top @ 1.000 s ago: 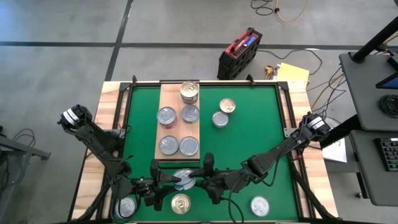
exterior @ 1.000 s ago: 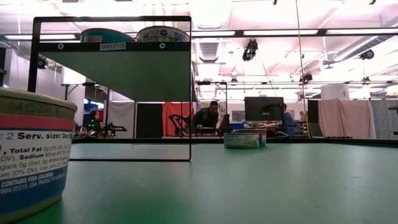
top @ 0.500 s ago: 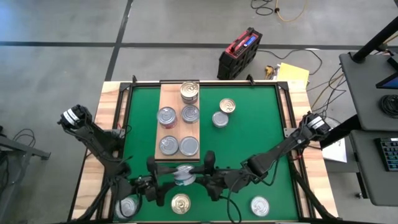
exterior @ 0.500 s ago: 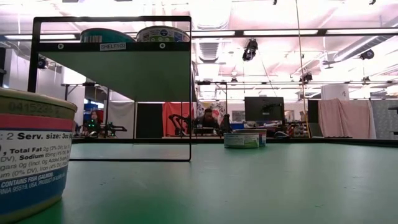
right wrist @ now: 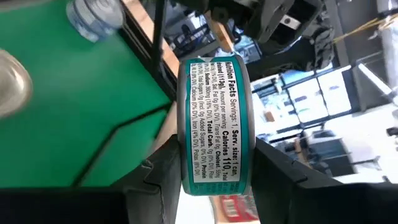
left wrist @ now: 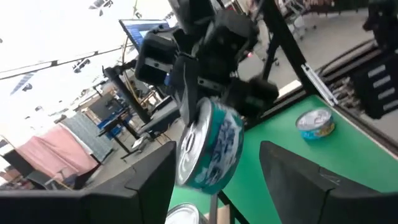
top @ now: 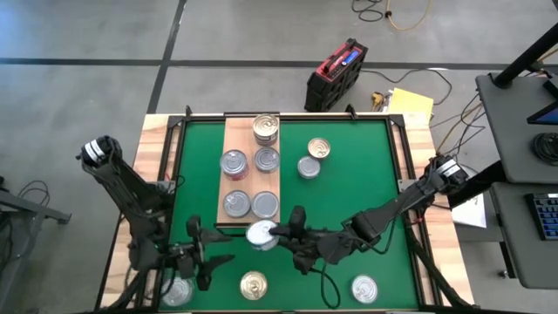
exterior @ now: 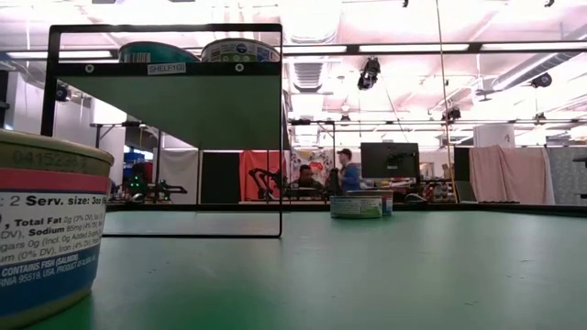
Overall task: Stack canned seafood by type on shelf
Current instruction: Stack the green and blue tuna can on top of the green and blue tuna can on the shelf
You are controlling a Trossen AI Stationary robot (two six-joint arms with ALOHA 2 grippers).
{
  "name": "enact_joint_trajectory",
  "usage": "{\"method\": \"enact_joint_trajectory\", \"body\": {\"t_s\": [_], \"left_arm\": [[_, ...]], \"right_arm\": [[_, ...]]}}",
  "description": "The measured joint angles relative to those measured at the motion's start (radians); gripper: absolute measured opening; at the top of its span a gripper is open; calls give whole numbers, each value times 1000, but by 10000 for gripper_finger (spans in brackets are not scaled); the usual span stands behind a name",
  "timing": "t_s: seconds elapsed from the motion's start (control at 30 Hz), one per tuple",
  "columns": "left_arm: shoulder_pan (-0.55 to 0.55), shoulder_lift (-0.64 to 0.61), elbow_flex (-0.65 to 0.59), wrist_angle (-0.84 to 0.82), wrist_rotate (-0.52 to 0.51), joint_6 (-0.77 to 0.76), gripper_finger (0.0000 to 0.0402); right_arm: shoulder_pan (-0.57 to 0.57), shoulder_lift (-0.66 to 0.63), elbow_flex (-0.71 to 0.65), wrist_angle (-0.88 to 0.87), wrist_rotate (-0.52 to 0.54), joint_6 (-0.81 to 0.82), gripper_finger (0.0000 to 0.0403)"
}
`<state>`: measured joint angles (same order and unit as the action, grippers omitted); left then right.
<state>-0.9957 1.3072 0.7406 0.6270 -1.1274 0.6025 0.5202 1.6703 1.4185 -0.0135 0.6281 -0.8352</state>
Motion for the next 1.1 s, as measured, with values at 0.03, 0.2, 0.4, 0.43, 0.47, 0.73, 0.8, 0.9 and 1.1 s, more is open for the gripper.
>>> {"method": "enact_joint_trajectory", "body": {"t_s": [0.03, 0.2, 0.4, 0.43, 0.47, 0.73, 0.8, 0.9, 1.1], "left_arm": [[-2, -18, -7, 1, 2, -7, 211], [-3, -113, -49, 34, 12, -20, 203], [-2, -225, -78, 37, 11, -47, 197], [-3, -242, -81, 37, 11, -53, 196], [-3, -259, -84, 37, 10, -59, 196], [-3, -363, -128, 38, -35, -66, 196], [-3, -375, -138, 38, -35, -70, 196], [-3, -381, -147, 38, -35, -71, 196], [-3, -380, -149, 36, -35, -70, 196]], "right_arm": [[-9, 0, 0, 2, 1, -17, 142], [-59, 0, 0, 14, 2, -87, 142], [-112, 0, 0, 16, -24, -237, 142], [-120, 0, 0, 17, -39, -251, 142], [-126, 0, 0, 18, -51, -268, 142], [-168, 16, -1, 7, -144, -555, 142], [-181, 16, -2, 9, -176, -552, 142], [-195, 14, -1, 21, -192, -550, 142], [-228, 24, -1, 36, -271, -552, 142]]}}
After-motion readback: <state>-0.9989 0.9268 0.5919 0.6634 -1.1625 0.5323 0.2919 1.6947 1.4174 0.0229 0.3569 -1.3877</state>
